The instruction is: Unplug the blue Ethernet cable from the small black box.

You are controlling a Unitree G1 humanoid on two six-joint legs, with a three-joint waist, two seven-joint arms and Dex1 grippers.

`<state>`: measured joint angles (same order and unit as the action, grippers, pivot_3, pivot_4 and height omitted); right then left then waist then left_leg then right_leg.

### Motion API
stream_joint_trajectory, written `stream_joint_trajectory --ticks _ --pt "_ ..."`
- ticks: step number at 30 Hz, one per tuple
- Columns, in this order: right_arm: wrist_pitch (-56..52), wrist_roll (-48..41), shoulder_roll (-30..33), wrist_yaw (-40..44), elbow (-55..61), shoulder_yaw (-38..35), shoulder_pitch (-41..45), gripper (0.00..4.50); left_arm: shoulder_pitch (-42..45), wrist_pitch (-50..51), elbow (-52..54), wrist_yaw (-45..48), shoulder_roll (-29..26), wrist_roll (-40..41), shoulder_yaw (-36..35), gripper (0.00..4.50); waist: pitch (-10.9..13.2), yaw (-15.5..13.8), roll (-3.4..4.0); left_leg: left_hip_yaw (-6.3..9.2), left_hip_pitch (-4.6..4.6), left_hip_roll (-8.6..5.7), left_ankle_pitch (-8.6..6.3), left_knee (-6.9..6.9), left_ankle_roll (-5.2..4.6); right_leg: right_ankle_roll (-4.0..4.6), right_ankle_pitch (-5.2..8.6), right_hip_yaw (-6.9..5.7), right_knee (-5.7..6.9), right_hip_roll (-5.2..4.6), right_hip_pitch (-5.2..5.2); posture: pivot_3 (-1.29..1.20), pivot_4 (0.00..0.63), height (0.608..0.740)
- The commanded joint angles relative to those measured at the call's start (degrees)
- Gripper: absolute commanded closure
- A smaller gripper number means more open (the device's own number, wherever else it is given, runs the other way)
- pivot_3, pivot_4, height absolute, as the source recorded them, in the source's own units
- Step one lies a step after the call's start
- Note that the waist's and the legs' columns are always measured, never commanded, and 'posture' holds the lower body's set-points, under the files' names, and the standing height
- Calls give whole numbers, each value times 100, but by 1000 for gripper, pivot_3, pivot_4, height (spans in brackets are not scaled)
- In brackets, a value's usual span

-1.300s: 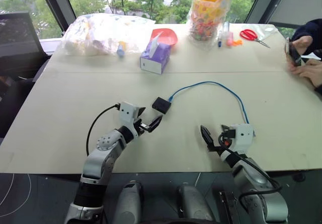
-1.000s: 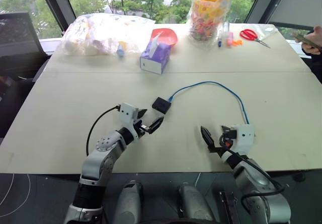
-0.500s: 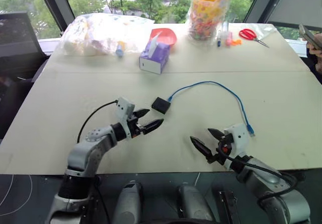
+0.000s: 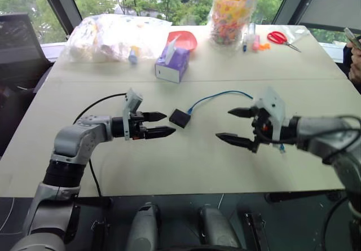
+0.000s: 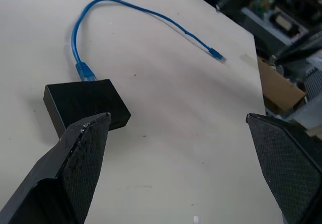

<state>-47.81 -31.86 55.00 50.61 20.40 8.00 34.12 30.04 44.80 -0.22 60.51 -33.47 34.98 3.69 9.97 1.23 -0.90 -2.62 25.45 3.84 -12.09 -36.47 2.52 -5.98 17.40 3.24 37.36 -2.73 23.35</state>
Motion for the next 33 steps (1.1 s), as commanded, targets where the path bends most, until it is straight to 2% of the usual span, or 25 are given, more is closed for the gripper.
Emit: stream_joint_trajectory --ticks 1,4,6,9,16,25,28,32,33 --pt "1427 1552 -36 1261 -1355 1358 1153 0 -10 -160 276 89 -94 -36 -62 22 1 -6 -1 0 0 0 0 9 0 -1 0 0 -1 2 2 0 150 735" --pt "2854 2815 -371 2003 -2851 2325 2107 0 -135 -201 513 -18 -81 -63 -95 22 1 -22 0 -2 4 0 1 27 0 -22 -9 0 0 6 14 0 150 735" --pt "4345 3825 -963 2169 -4411 3042 2906 0 -251 -284 605 -126 -60 -87 -186 22 2 -19 1 -4 5 0 1 30 1 -36 -8 0 3 7 15 0 150 735" --pt "5635 4493 -1801 2246 -6012 3426 3636 0 -417 -332 716 -303 -52 -56 -351 22 5 8 2 -7 6 1 2 35 3 -39 -7 0 5 7 23 0 150 735" --pt "6889 5252 -3389 2026 -8314 3487 4505 0 -1005 -314 1317 -834 -120 37 -799 22 7 2 5 -9 5 3 8 34 14 -41 -5 -1 20 3 21 0 150 735" --pt "7266 5968 -4295 1885 -9335 3484 4738 0 -1278 -402 1671 -1260 -115 26 -1022 22 6 20 4 0 -36 2 23 25 39 -34 -7 -3 80 7 5 0 150 735" --pt "7244 6372 -4443 1650 -9546 3631 4769 764 -1317 -442 1730 -1387 -64 26 -1058 0 2 84 -1 1 -51 3 23 30 39 -33 -7 -3 82 9 -7 0 150 735" --pt "7269 6624 -4556 1610 -9661 3635 4751 2733 -1417 -454 1819 -1493 -29 34 -1085 0 0 152 -5 -1 -100 3 23 31 40 -33 -7 -2 79 6 -57 0 150 735" --pt "7250 6662 -4584 1615 -9683 3623 4738 3363 -1440 -459 1839 -1515 -25 32 -1094 0 0 151 -5 0 -114 3 23 31 40 -32 -6 -2 80 6 -70 0 150 735"
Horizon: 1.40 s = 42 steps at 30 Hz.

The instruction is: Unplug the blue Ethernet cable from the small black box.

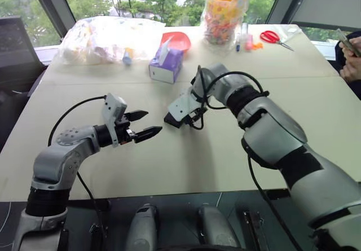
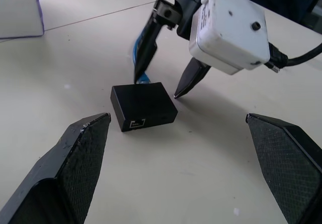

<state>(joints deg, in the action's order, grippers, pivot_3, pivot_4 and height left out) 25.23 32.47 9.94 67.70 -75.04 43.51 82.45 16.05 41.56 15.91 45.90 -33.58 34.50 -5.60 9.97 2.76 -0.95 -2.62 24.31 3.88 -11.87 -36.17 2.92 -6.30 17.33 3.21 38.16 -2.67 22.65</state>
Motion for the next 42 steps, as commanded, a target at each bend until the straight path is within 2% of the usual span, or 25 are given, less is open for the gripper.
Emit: stream_joint_trajectory --ticks 1,2,3,9,12,15,17,19,21,24,28,32,41,42 --pt "-65 275 -100 -126 -155 63 -124 3889 -55 -135 241 -75 -12 83 -184 0 0 -2 0 1 -5 0 0 0 0 3 1 0 0 0 -3 0 150 735" --pt "-70 313 -113 -154 -165 49 -143 4281 -62 -135 249 -89 -12 88 -196 0 0 -3 0 2 -8 0 0 0 1 9 4 0 2 0 -5 0 150 735" --pt "-64 323 -112 -175 -166 16 -160 4460 -56 -133 244 -95 -17 100 -208 0 -1 -4 -1 2 -10 0 1 0 1 18 8 0 2 0 -7 0 150 735" --pt "149 204 214 -1105 164 -440 -248 4460 252 47 59 -54 50 311 -104 0 -5 -4 -9 3 -25 0 1 -1 1 21 7 0 0 -1 -23 0 150 735" --pt "620 321 789 -2270 909 -633 -571 4460 642 202 -185 -21 224 463 -6 0 -3 -51 -10 5 -19 0 2 -3 1 23 6 0 0 -1 -21 0 150 735" --pt "694 572 1559 -3117 2355 -839 -1360 4460 986 315 -442 66 359 551 80 0 -2 -72 -10 5 16 -5 5 -4 -1 6 -3 3 -7 -5 6 0 150 735" --pt "159 629 2000 -3457 3620 -1224 -2185 4460 1189 356 -620 190 416 586 140 0 -3 -72 -11 -1 25 -8 4 8 -2 -3 0 8 -14 -8 16 0 150 735" --pt "-568 793 2366 -4120 5721 -2069 -3713 4460 1521 377 -922 362 497 580 292 0 -5 -135 -15 1 32 -8 4 20 -1 -7 9 7 -17 -4 23 0 150 735" --pt "-969 1145 2457 -4683 7267 -2625 -4759 4460 1783 334 -1183 521 549 506 421 0 -6 -184 -12 15 48 -6 2 23 -2 -3 24 -1 -13 0 39 0 150 735" --pt "-1400 1529 2408 -4678 8205 -2746 -5366 4460 2039 329 -1473 737 583 489 501 0 0 -74 -1 7 105 -6 17 7 23 -2 23 12 20 5 115 0 150 735" --pt "-1921 1875 2217 -4702 8964 -2857 -5817 4460 2359 223 -1753 1002 685 372 714 0 0 -57 -5 17 83 -8 22 -6 24 -2 17 2 20 8 82 0 150 735" --pt "-2182 2031 2092 -4560 9166 -2858 -5781 4460 2511 59 -1913 1153 798 204 853 0 0 -57 -8 18 61 -9 33 -9 7 16 14 3 9 6 52 0 150 735" --pt "-2284 1987 2018 -4204 9375 -2785 -5859 4460 2723 -426 -2258 953 1143 -146 823 0 1 -117 -8 18 65 -10 34 4 5 6 10 0 5 6 55 0 150 735" --pt "-2281 1979 2023 -4189 9370 -2795 -5859 4497 2728 -501 -2292 939 1167 -211 844 250 1 -125 -8 18 65 -10 34 4 5 6 10 0 5 6 56 0 150 735"
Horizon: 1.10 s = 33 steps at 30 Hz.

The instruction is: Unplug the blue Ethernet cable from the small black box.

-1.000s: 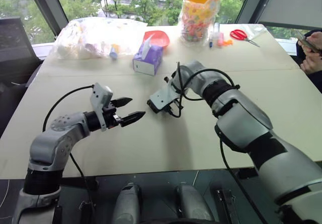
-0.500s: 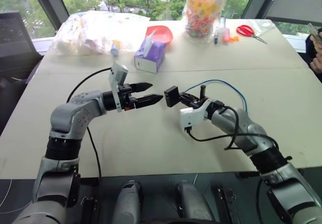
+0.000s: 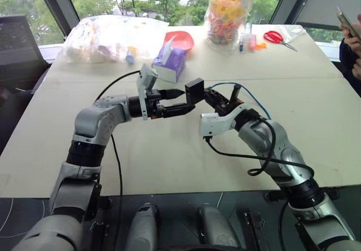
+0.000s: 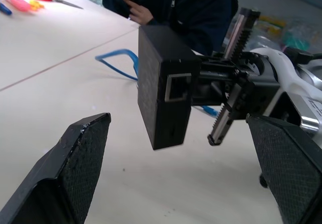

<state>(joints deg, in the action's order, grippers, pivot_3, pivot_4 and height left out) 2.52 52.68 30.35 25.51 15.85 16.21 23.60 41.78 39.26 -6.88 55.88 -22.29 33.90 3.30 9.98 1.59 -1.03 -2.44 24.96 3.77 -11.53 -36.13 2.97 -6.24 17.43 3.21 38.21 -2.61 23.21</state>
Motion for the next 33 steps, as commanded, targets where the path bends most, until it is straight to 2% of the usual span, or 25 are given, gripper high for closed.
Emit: stream_joint_trajectory --ticks 1,2,10,11,14,16,20,22,24,25,29,31,33 --pt "-3 -47 -11 39 276 -70 33 4500 153 -321 -38 -58 61 -197 -28 515 0 -23 0 0 0 0 0 0 0 0 0 0 0 0 0 0 150 735" --pt "0 -55 -9 51 280 -75 34 4500 148 -342 -52 -53 89 -216 -17 757 0 -35 0 0 0 0 0 0 0 0 0 0 0 0 1 0 150 735" --pt "34 -98 12 183 367 -86 0 4500 -46 -442 -13 -265 414 -356 67 3873 0 -86 0 0 7 -1 0 -8 0 0 -1 -2 -2 -2 -1 0 150 735" --pt "43 -103 22 202 381 -91 -1 4500 -80 -450 -2 -260 408 -391 97 3990 0 -78 0 1 7 -1 0 -7 0 0 -1 -2 -2 -2 0 0 150 735" --pt "40 -228 54 339 408 -169 17 4500 -151 -412 19 -179 350 -423 164 3989 0 -76 0 2 7 -1 0 -3 0 0 -1 -2 -1 0 3 0 150 735" --pt "31 -608 111 618 397 -295 99 4500 -152 -371 2 -82 272 -448 207 3989 0 -78 0 2 7 -1 0 -4 0 -1 -1 -3 -1 0 3 0 150 735" --pt "-661 -1730 1 1483 369 -664 332 2678 -116 -360 -59 298 53 -444 264 3989 0 -79 0 2 7 -1 0 -5 0 -1 -1 -3 -1 0 0 0 150 735" --pt "-1290 -3040 168 2695 583 -803 417 1689 -82 -373 -89 734 -191 -406 300 3989 0 -75 0 3 7 -1 0 -7 0 -2 -2 -4 0 0 0 0 150 735" --pt "-2133 -4160 242 3480 834 -1090 512 701 -22 -290 -130 1110 -389 -306 292 3989 0 -77 0 5 7 1 0 -3 0 -2 -2 -6 -1 1 -1 0 150 735" --pt "-2514 -4644 301 3742 909 -1263 614 701 17 -272 -146 1357 -505 -253 287 3989 0 -79 0 6 7 2 0 -3 0 -2 -2 -8 -1 1 -1 0 150 735" --pt "-5394 -7186 534 4795 1088 -2173 1144 701 351 21 -288 2334 -981 123 93 3989 3 -77 0 12 9 3 0 -3 -1 -1 -2 -15 -1 1 -1 0 150 735" --pt "-5970 -7868 589 4838 1047 -2375 1265 701 486 119 -359 2538 -1096 191 79 3989 3 -92 -1 20 9 4 0 -5 -1 2 -2 -22 -1 -1 -4 0 150 735" --pt "-6245 -8173 413 4502 911 -2469 1400 701 596 189 -346 2616 -1135 253 56 3989 3 -88 -1 27 9 3 -1 -4 -1 4 -1 -28 -3 -2 -8 0 150 735"
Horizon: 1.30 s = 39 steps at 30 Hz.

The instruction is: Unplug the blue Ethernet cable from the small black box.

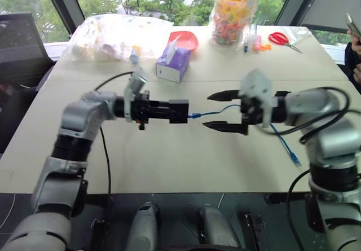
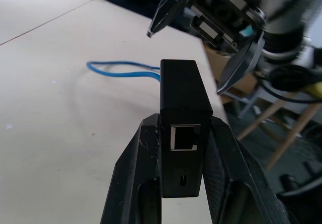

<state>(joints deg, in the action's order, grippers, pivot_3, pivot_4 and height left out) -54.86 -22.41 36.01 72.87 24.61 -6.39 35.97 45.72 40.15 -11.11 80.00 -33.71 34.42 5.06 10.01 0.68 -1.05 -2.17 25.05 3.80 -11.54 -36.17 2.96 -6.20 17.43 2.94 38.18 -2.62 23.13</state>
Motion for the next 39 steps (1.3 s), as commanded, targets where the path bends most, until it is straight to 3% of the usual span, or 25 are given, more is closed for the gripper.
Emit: stream_joint_trajectory --ticks 1,8,11,29,32,35,39 --pt "-579 -769 -200 -372 7 -196 191 701 254 156 107 204 10 232 -139 3989 0 4 0 0 0 0 0 1 0 1 1 0 0 0 0 0 150 735" --pt "-865 -1420 -289 -973 -71 -99 273 701 284 336 437 200 24 341 -145 3989 0 9 0 3 30 -1 0 -1 -1 -4 -1 0 1 3 29 0 150 735" --pt "-823 -1516 -211 -1125 -129 -5 265 1964 253 359 553 150 28 366 -137 3989 0 9 1 3 30 -1 0 0 -1 -4 -1 0 1 3 29 0 150 735" --pt "-739 -2066 93 -1472 -287 336 234 1964 61 333 924 85 -25 364 -118 3989 0 9 0 5 30 -1 0 -2 -1 -4 -1 -1 1 4 29 0 150 735" --pt "-692 -2085 135 -1490 -317 371 239 2874 35 302 955 94 -39 331 -97 3989 0 10 0 6 30 -1 0 -3 -1 -4 -1 -1 2 5 29 0 150 735" --pt "-661 -2093 174 -1484 -324 405 232 4354 16 270 977 109 -52 302 -69 3989 0 9 0 6 30 -1 0 -3 -1 -4 -1 -1 2 5 29 0 150 735" --pt "-616 -2121 223 -1484 -319 459 223 4445 37 242 941 101 -45 290 -68 3989 0 10 0 6 30 -1 0 -3 -1 -4 -1 -1 1 5 29 0 150 735"
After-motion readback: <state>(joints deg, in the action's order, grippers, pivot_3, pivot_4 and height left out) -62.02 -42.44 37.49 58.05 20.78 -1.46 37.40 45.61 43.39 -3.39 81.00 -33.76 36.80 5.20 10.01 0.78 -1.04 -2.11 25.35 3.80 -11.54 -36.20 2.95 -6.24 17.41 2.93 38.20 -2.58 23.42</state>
